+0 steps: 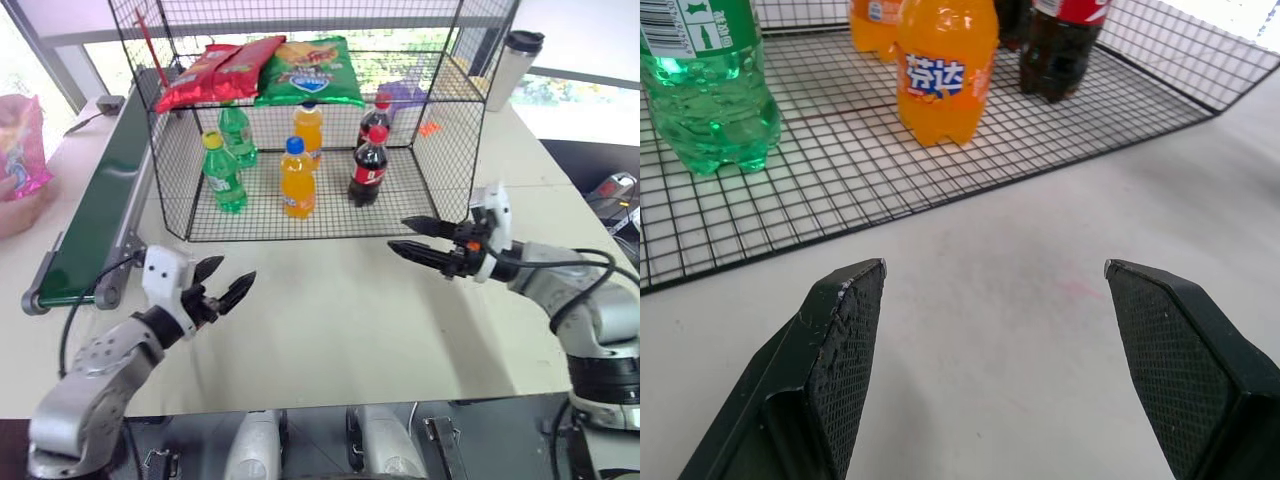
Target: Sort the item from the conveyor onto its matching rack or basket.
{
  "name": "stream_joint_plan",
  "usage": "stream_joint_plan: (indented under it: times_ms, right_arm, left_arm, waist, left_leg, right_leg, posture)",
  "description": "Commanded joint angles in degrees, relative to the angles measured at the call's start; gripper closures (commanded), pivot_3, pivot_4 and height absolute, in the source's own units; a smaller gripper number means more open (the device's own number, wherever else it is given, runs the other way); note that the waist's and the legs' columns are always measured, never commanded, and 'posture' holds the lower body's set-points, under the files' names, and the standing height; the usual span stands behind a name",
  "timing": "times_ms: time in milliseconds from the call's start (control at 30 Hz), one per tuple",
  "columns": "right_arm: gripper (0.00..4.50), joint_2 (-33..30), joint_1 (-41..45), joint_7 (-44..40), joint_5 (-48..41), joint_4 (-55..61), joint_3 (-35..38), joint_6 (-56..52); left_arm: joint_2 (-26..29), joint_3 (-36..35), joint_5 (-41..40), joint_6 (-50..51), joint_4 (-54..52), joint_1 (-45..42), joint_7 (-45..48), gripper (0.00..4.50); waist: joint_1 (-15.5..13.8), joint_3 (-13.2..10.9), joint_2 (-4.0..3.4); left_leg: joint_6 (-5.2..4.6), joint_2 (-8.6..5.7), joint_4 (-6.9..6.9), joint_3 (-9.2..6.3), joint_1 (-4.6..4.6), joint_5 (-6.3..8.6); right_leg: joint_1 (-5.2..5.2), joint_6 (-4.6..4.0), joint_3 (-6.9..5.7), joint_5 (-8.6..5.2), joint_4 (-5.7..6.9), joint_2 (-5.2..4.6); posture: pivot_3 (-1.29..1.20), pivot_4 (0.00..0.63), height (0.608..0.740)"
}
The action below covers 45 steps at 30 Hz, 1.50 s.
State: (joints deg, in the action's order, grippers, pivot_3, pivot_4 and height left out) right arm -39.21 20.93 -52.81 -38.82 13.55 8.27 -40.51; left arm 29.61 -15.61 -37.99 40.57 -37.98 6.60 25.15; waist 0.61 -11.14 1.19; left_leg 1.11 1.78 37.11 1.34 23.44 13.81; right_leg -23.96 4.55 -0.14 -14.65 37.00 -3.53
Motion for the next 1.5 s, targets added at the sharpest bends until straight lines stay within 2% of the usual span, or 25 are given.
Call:
stream_joint_plan:
  times_ms: [33, 300, 467, 567, 733, 1067, 1133, 1167, 1267, 1500]
  right_arm:
    - [1.30, 0.76, 0.26, 0.67, -1.28, 2.27, -0.11, -0.28]
    - [1.30, 1.43, 0.16, 0.99, -0.68, 1.94, -1.13, 0.32]
    - [1.30, 1.75, 0.27, 1.10, -0.10, 1.33, -1.38, 1.06]
    - [1.30, 1.74, 0.19, 1.89, 1.92, 1.07, -2.31, 2.14]
    - [1.30, 2.87, 0.10, 3.72, 4.60, -0.12, -2.73, 4.73]
    - [1.30, 4.82, 0.68, 4.77, 6.74, -1.74, -3.46, 7.58]
    - [1.26, 5.60, 0.54, 5.21, 6.57, -1.45, -3.14, 7.98]
    - [1.02, 5.75, 0.52, 4.87, 5.97, -1.30, -3.03, 7.66]
    - [0.03, 5.80, 0.26, 5.27, 6.58, -0.73, -3.45, 7.37]
    - [0.03, 5.90, 0.80, 5.13, 7.69, -1.34, -4.49, 8.09]
  left_arm:
    - [1.66, -0.62, -1.43, 0.52, -2.59, 0.42, 0.74, 0.85]
    - [1.81, 1.63, 0.72, -0.34, -1.74, -0.61, -0.72, 0.85]
    - [1.43, 3.69, 5.23, 0.64, -1.83, -1.03, -5.10, 0.85]
    - [0.66, 5.30, 10.49, -3.03, -1.10, -1.37, -7.37, 0.85]
    - [-0.39, 2.58, 5.61, -2.58, 2.16, -1.89, -3.21, 0.85]
    - [-0.62, 1.33, 5.24, -4.29, 3.86, -2.79, -1.51, 0.85]
    - [-0.88, 1.13, 3.35, -3.33, 3.16, -2.71, -0.99, 0.33]
    - [-0.89, 1.13, 3.03, -3.09, 2.93, -2.76, -1.06, 0.03]
    - [-1.05, 1.65, 3.39, -3.38, 2.24, -3.01, -2.25, 0.00]
    - [-0.81, 1.74, 3.25, -2.92, 2.24, -3.88, -3.47, 0.00]
  waist:
    - [0.01, 0.00, 0.00]
    - [-0.05, 0.00, 0.00]
    - [-0.04, 0.00, 0.00]
    - [-0.04, 0.00, 0.00]
    - [-0.06, 0.00, 0.00]
    - [-0.09, 0.00, 0.00]
    - [-0.03, 0.00, 0.00]
    - [-0.01, 0.00, 0.00]
    - [0.00, 0.00, 0.00]
    - [-0.02, 0.00, 0.00]
  left_leg:
    - [0.00, 0.00, 0.00, 0.00, 0.00, 0.00]
    - [0.00, -0.03, 0.01, 0.02, 0.05, 0.00]
    - [0.00, -0.03, 0.00, 0.03, 0.05, 0.00]
    - [0.00, -0.03, 0.00, 0.03, 0.05, 0.00]
    - [0.00, -0.03, 0.00, 0.03, 0.05, 0.00]
    - [0.00, -0.03, 0.00, 0.04, 0.06, 0.00]
    - [0.00, -0.03, 0.00, 0.04, 0.06, 0.00]
    - [0.00, -0.03, 0.00, 0.04, 0.06, 0.00]
    - [0.00, -0.03, -0.01, 0.03, 0.06, 0.00]
    - [0.00, -0.03, 0.00, 0.04, 0.06, 0.00]
  right_leg:
    - [0.00, 0.00, 0.00, 0.00, 0.00, 0.00]
    - [-0.02, 0.00, 0.02, 0.00, -0.04, -0.01]
    - [-0.03, 0.00, 0.02, 0.00, -0.03, 0.01]
    - [-0.03, 0.00, 0.02, 0.00, -0.04, 0.00]
    - [-0.04, 0.00, 0.02, 0.00, -0.04, 0.00]
    - [-0.05, 0.01, 0.02, 0.01, -0.02, 0.00]
    - [-0.05, 0.01, 0.02, 0.01, -0.02, 0.00]
    - [-0.05, 0.01, 0.03, 0.01, -0.02, 0.00]
    - [-0.06, 0.02, 0.02, 0.01, -0.02, 0.00]
    - [-0.06, 0.02, 0.02, 0.01, -0.01, 0.00]
  posture:
    - [0.00, 0.150, 0.740]
    - [0.00, 0.150, 0.740]
    - [0.00, 0.150, 0.740]
    - [0.00, 0.150, 0.740]
    - [0.00, 0.150, 0.740]
    - [0.00, 0.150, 0.740]
    - [0.00, 0.150, 0.740]
    - [0.00, 0.150, 0.740]
    - [0.00, 0.150, 0.740]
    - [0.00, 0.150, 0.740]
